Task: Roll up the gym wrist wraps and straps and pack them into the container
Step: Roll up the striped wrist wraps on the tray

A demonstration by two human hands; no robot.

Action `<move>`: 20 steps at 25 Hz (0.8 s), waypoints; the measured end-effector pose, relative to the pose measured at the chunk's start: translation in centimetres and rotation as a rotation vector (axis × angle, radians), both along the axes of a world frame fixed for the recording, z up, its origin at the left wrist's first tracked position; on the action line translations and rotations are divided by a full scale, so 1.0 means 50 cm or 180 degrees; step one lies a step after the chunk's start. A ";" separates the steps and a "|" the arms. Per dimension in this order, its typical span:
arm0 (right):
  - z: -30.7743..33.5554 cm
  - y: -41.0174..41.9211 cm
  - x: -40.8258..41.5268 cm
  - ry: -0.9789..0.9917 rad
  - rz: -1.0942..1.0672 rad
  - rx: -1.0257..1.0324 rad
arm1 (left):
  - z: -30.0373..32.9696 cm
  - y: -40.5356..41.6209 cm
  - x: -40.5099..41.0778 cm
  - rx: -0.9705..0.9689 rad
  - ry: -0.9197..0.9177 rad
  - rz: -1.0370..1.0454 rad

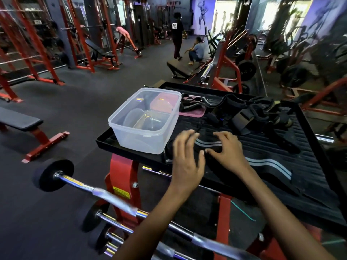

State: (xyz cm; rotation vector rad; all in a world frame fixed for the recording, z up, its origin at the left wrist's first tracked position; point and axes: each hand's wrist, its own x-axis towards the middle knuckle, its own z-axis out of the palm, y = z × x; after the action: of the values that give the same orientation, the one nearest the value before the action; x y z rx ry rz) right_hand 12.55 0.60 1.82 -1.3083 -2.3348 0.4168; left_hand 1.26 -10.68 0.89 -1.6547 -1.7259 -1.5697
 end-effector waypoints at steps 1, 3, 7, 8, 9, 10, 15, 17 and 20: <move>0.003 0.011 0.008 -0.0548 -0.0091 -0.0110 | 0.006 0.012 0.024 -0.0111 -0.0175 -0.0435; 0.013 0.024 0.021 -0.0935 -0.0247 -0.0271 | 0.015 0.044 0.068 -0.0711 -0.0745 -0.0758; 0.044 0.012 0.044 0.0081 -0.0771 -0.0436 | 0.016 0.148 0.088 -0.1810 -0.2885 -0.0311; 0.046 0.003 0.048 0.0195 -0.0794 -0.0530 | 0.016 0.170 0.083 -0.1797 -0.3421 -0.0459; 0.045 -0.006 0.051 0.0176 -0.0769 -0.0662 | 0.015 0.192 0.077 -0.1745 -0.3762 -0.0698; 0.044 -0.012 0.055 0.0103 -0.0722 -0.0780 | 0.017 0.208 0.073 -0.1740 -0.3872 -0.0980; 0.097 0.020 0.095 0.0707 -0.0299 -0.1597 | 0.018 0.253 0.043 -0.1552 -0.3510 -0.1599; 0.109 0.048 0.116 0.0876 -0.0312 -0.1813 | -0.002 0.263 0.031 -0.1489 -0.3396 -0.1411; 0.085 0.073 0.137 -0.0039 -0.0246 -0.1848 | -0.015 0.261 0.025 -0.1399 -0.3059 -0.0943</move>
State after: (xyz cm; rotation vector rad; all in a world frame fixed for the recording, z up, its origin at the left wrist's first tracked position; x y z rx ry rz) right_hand 19.39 4.26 6.08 -1.6420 -2.2438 1.1238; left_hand 2.49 2.35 0.15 -1.4561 -2.4965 -2.5521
